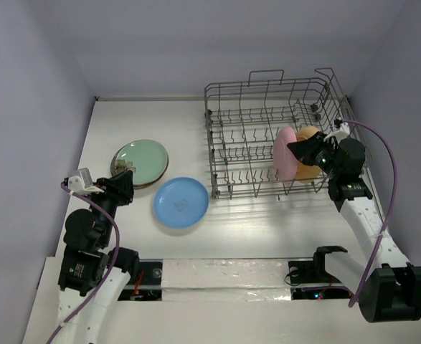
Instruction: Unload the plates from the dish rack
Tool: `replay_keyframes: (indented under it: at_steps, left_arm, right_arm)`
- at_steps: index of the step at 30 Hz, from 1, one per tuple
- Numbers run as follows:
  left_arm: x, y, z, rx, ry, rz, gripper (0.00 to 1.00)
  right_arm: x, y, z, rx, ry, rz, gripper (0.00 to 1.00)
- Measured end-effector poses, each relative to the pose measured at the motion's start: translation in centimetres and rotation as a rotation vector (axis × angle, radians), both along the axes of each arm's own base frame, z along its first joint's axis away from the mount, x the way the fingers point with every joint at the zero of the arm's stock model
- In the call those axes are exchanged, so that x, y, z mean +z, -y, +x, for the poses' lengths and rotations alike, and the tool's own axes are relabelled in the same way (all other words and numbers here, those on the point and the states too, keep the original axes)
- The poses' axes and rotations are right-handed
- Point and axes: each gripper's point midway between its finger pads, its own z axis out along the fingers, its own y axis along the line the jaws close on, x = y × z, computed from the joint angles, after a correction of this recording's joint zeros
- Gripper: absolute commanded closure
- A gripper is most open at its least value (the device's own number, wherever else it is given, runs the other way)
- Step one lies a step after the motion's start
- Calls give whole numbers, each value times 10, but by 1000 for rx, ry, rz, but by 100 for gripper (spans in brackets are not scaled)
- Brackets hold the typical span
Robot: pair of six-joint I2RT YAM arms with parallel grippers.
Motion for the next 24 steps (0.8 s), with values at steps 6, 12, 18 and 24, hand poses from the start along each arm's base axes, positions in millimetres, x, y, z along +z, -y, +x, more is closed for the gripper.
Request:
replay_keyframes:
  at_steps: [6,12,18,24]
  left_arm:
    - [0,0,0,0,0,0,76]
    - [0,0,0,0,0,0,76]
    - [0,0,0,0,0,0,76]
    - [0,0,0,-1,0,0,76]
  right_arm:
    - [11,-11,-3,57,25,46,100]
    - [23,-17,-1,96,35,85,100]
    - [55,-23,-1,130,88,122,100]
    - [134,-27,-16,175,302,87,100]
